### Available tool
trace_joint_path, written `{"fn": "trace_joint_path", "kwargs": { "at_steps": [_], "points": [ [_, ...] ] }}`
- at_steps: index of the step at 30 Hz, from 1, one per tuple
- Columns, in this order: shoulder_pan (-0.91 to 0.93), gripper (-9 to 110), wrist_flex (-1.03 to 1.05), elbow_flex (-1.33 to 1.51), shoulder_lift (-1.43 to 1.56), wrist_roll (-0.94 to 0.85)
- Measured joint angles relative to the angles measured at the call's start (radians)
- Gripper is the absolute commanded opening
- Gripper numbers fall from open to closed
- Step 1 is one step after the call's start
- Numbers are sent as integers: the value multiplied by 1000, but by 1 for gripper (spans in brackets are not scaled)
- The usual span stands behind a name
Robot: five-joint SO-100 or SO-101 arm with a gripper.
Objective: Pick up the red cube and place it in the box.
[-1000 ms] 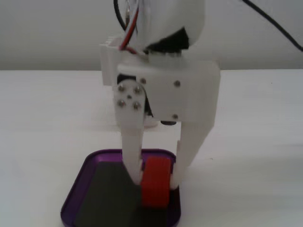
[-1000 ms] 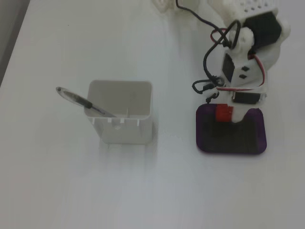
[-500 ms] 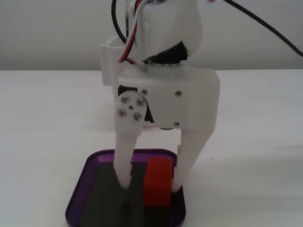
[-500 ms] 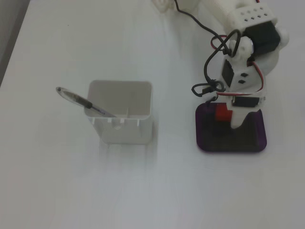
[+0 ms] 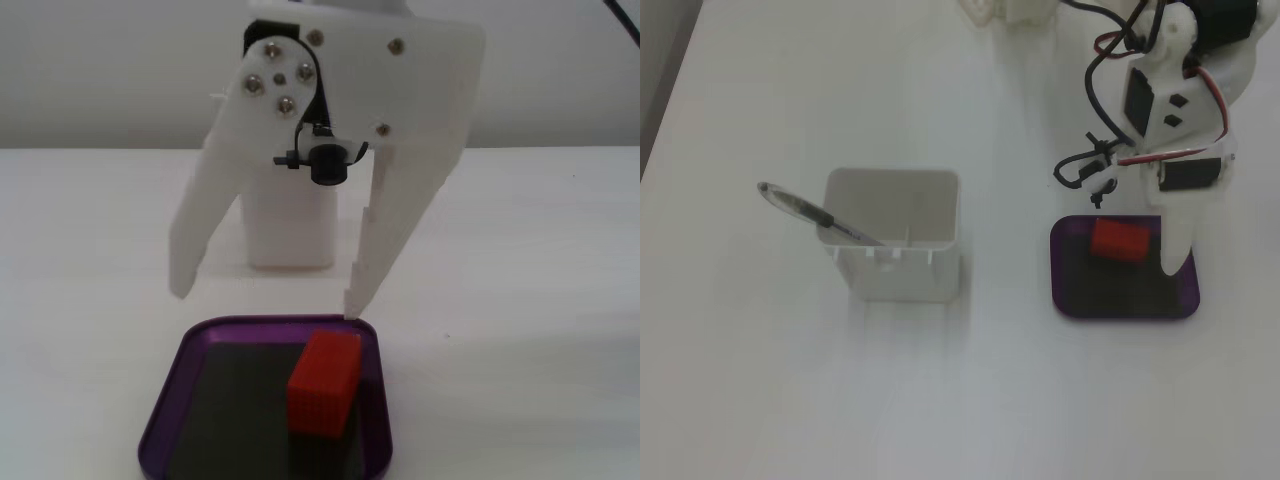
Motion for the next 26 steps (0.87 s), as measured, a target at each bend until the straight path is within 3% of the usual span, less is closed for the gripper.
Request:
{"fn": "trace_joint_path", "kwargs": {
  "at_steps": [6, 15, 26],
  "points": [
    [6, 29, 5, 299, 264, -69],
    [2, 29, -5, 954, 813, -34],
    [3, 29, -170, 1631, 1378, -23]
  ]
}}
